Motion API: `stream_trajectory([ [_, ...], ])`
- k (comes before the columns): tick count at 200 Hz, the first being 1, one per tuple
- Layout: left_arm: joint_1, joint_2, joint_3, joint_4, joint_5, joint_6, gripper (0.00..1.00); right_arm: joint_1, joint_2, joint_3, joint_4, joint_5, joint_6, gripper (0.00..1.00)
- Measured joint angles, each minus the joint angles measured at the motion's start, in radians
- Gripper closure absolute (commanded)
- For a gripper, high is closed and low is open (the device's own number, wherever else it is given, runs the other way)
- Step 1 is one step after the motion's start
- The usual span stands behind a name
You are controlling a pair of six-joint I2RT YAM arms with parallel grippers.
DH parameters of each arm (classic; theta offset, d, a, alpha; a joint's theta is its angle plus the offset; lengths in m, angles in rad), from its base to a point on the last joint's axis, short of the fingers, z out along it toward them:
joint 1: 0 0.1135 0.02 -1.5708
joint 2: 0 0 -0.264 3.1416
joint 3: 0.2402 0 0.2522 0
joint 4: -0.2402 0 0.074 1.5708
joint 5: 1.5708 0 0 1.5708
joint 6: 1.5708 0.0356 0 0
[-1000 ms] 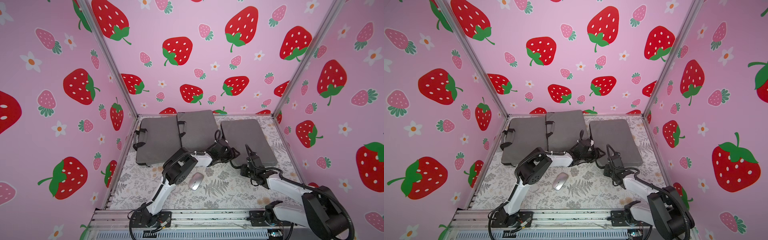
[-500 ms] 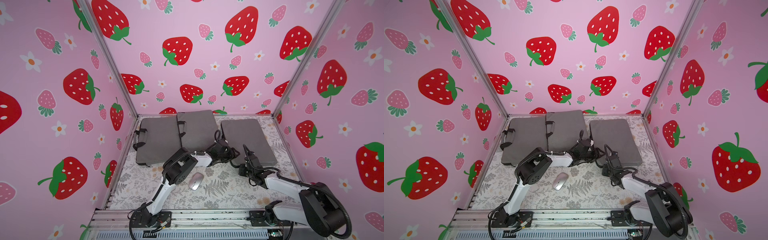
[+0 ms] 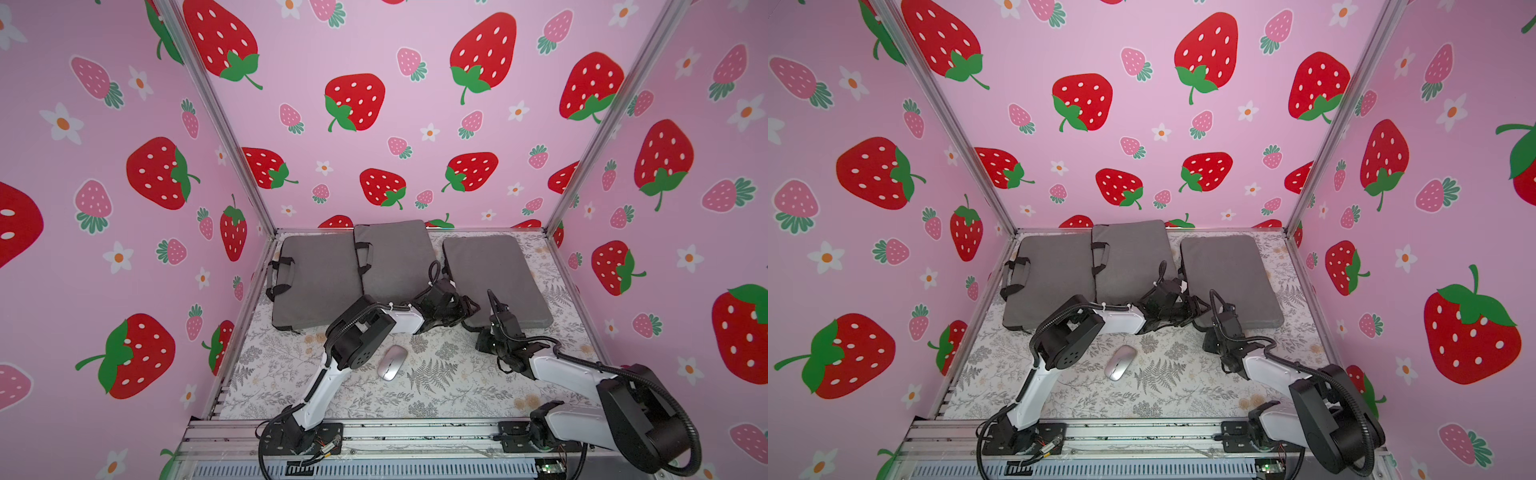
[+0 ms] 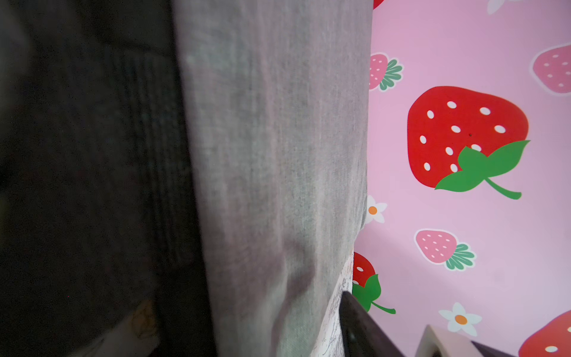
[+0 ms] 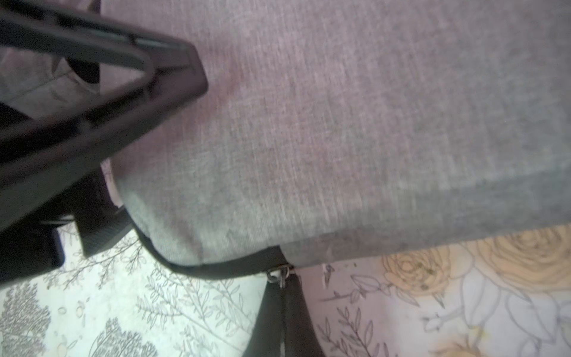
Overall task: Put the mouse into the laptop bag
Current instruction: Unzip the zipper on the zippered laptop bag.
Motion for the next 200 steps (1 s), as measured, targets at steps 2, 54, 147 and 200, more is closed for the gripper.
stream_trajectory([
  [2, -0.001, 0.0, 0.0, 0.0, 0.0, 0.0, 0.36, 0.0, -0.004, -0.003, -0.001, 0.0, 0.0, 1.0],
  [54, -0.032, 0.03, 0.027, -0.016, 0.009, -0.011, 0.67, 0.023, -0.088, -0.007, -0.115, -0.011, -0.003, 1.0],
  [147, -0.126, 0.175, 0.314, -0.15, 0.053, 0.016, 0.36, 0.075, -0.309, -0.025, -0.235, 0.001, -0.021, 1.0],
  [200, -0.115, 0.115, 0.238, -0.074, 0.074, 0.024, 0.01, 0.076, -0.339, 0.014, -0.312, 0.03, 0.103, 1.0],
])
